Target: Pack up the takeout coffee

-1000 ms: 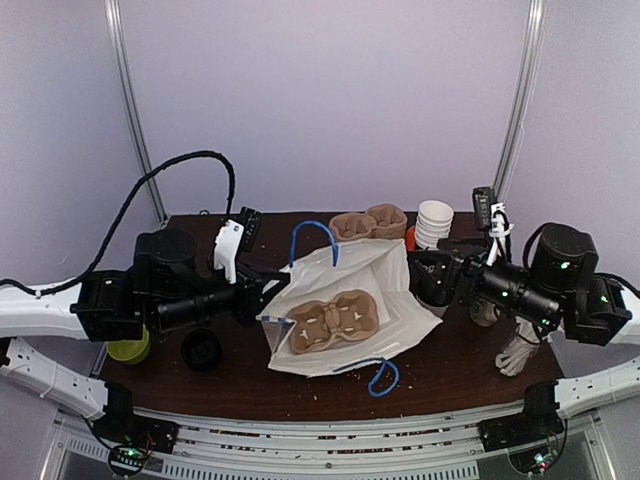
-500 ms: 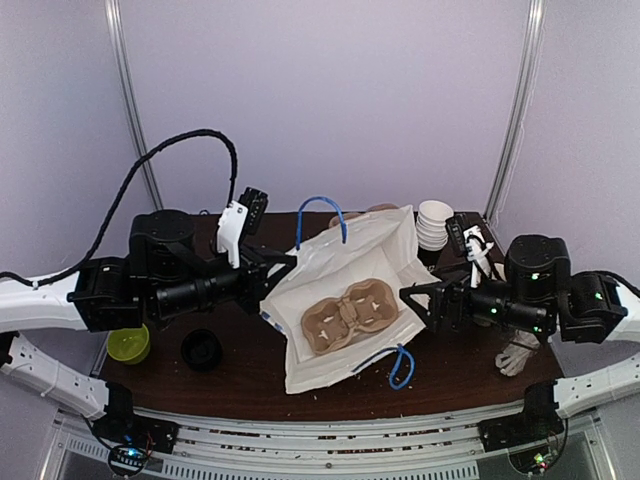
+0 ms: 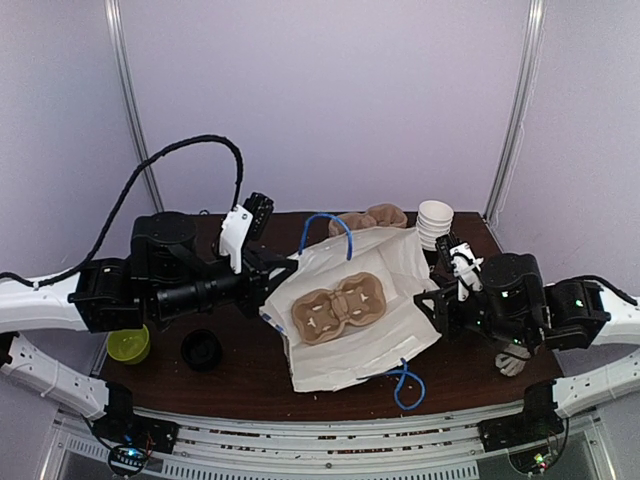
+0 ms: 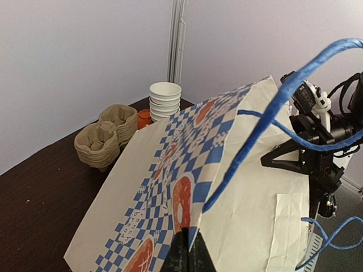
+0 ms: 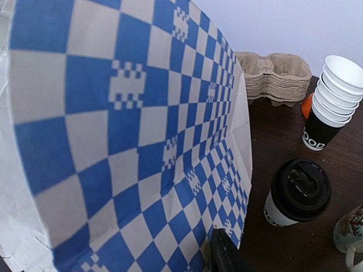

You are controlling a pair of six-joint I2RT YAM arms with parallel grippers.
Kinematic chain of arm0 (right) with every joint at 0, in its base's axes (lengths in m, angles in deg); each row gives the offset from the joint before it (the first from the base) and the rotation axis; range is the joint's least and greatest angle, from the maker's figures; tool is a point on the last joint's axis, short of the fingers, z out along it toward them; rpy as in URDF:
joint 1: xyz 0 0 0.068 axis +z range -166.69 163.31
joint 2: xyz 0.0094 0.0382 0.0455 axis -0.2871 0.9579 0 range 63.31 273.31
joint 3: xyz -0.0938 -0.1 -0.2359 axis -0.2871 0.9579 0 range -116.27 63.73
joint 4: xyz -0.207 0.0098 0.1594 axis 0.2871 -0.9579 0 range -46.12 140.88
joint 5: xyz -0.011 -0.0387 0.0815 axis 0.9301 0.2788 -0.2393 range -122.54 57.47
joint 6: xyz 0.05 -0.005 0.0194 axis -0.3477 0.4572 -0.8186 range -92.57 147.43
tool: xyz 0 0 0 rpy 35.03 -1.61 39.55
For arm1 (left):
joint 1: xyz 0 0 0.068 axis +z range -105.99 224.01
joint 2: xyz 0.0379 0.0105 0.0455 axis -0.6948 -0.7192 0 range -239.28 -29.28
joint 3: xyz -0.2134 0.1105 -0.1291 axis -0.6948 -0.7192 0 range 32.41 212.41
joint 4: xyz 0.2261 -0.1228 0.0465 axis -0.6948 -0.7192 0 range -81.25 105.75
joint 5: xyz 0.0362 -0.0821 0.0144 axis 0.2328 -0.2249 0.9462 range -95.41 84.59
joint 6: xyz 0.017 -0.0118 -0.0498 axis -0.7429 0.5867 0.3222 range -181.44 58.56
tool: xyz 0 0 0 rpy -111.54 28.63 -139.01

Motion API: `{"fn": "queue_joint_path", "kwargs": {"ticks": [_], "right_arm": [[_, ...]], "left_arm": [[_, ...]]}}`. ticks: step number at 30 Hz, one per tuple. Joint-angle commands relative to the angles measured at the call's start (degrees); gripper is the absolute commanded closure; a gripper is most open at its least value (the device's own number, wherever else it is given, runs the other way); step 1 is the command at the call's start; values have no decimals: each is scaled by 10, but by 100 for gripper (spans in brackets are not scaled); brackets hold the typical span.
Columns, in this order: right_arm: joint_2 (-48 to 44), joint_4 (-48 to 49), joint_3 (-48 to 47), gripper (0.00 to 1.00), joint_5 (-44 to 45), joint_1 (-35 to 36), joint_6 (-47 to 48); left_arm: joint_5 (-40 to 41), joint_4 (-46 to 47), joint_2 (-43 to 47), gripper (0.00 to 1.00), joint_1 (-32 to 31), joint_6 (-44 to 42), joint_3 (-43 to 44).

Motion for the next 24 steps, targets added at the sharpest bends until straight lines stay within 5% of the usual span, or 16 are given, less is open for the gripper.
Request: {"fn": "queue_joint_path", "kwargs": {"ticks": [1, 4, 7, 11, 14, 16, 24], "right_arm": [[-14, -12, 28, 80, 21, 1, -4], [-13, -6, 35, 94, 7, 0, -8], [-14, 5, 41, 93, 6, 1, -11], [-12, 10, 29, 76, -1, 0, -11], [-17, 3, 13, 48, -13, 0, -7], [-29, 0, -3, 37, -30, 1, -3], [-61, 3, -112, 39, -131, 2, 59]], "left_arm": [[-27, 45, 18, 100, -2, -24, -20], [-44, 45, 13, 100, -2, -26, -28], [-55, 44, 7, 100, -2, -24, -34], [-54, 50, 2, 100, -2, -12, -40], [-52, 57, -5, 100, -2, -5, -42], [-36, 43, -13, 100, -2, -2, -33], [128, -29, -33, 100, -2, -21, 36]]}}
